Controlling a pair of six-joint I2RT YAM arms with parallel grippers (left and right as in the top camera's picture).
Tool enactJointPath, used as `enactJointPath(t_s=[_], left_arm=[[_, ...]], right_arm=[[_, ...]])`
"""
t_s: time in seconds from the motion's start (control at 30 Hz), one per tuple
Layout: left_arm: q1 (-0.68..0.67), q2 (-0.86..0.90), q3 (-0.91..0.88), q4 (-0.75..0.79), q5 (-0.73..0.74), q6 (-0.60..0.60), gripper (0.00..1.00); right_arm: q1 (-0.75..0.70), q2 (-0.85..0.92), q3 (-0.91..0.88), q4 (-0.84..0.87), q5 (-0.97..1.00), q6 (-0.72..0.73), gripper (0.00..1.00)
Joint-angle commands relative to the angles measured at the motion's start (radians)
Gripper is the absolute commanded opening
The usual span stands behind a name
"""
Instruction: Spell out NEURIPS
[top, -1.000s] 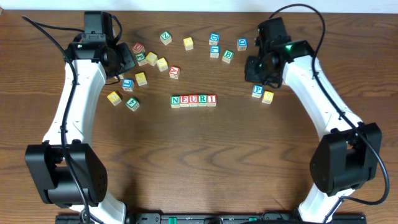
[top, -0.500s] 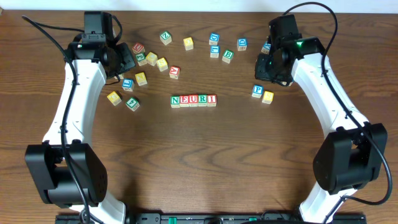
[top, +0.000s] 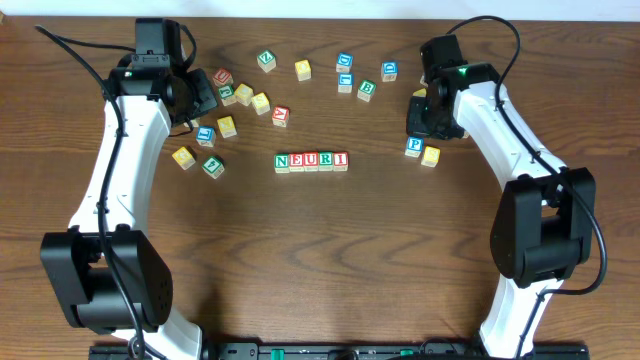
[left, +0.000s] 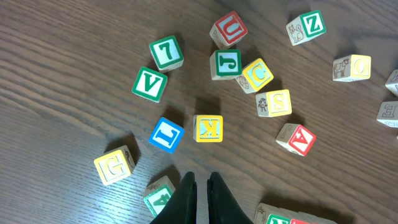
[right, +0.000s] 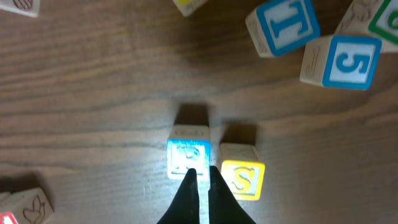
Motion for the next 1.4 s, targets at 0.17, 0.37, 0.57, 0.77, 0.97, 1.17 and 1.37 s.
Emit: enactJointPath(t_s=[0.17, 0.37, 0.57, 0.77, 0.97, 1.17, 1.37], left_arm=[[0.001, 0.009, -0.008, -0.003, -0.016, 0.002, 0.08], [0.001, 0.009, -0.008, -0.003, -0.016, 0.002, 0.08], [0.001, 0.009, -0.008, -0.002, -0.016, 0.002, 0.08], [0.001, 0.009, -0.008, -0.003, -0.016, 0.002, 0.09], [0.001, 0.009, -0.008, -0.003, -0.016, 0.002, 0.08], [0.001, 0.009, -0.008, -0.003, -0.016, 0.002, 0.08], [0.001, 0.009, -0.008, -0.003, -0.016, 0.002, 0.08]], right_arm=[[-0.009, 0.004, 0.011, 0.068, 0.038, -0.001, 0.02], [-0.010, 0.004, -0.017, 0.093, 0.045, 0.000, 0.02], [-0.011, 0.004, -0.055, 0.126, 0.057, 0.015, 0.01], [-0.012, 0.004, -0.092, 0.166, 0.071, 0.018, 0.01], [-0.011, 0.004, -0.139, 0.208, 0.071, 0.026, 0.01], [-0.013, 0.004, -0.170, 0.245, 0.071, 0.026, 0.01], [-0.013, 0.004, -0.192, 0.263, 0.072, 0.033, 0.01]])
